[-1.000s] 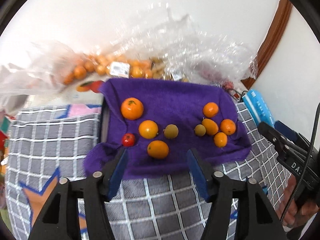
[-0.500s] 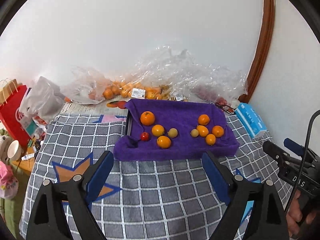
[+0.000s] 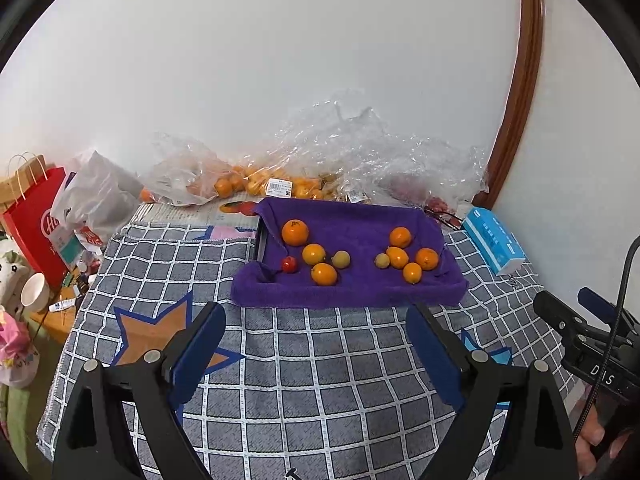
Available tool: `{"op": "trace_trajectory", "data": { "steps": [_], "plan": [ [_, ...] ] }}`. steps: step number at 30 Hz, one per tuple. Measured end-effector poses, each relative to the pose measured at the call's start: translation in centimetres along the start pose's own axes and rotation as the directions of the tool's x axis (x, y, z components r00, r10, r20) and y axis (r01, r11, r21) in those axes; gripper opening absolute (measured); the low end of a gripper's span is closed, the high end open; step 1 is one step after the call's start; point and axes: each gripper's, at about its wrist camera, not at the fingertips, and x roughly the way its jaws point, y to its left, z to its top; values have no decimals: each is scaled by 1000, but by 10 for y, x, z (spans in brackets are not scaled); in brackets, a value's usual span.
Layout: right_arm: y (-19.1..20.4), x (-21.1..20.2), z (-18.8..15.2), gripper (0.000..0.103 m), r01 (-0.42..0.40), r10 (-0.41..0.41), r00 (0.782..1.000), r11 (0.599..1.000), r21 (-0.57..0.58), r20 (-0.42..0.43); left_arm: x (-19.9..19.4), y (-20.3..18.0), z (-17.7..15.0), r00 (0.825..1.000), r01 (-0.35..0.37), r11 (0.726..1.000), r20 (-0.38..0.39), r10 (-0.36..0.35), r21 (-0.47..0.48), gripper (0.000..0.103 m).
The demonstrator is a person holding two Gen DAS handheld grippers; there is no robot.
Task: Organize fruits
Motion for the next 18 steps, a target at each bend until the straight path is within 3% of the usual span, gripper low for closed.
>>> {"op": "trace_trajectory", "data": {
  "steps": [18],
  "plan": [
    [-5,-4,-3,100,4,-4,1000,1000,12,5,-1,-1,-1,1000,-14,1000,0,14,9,92]
  ]
}}
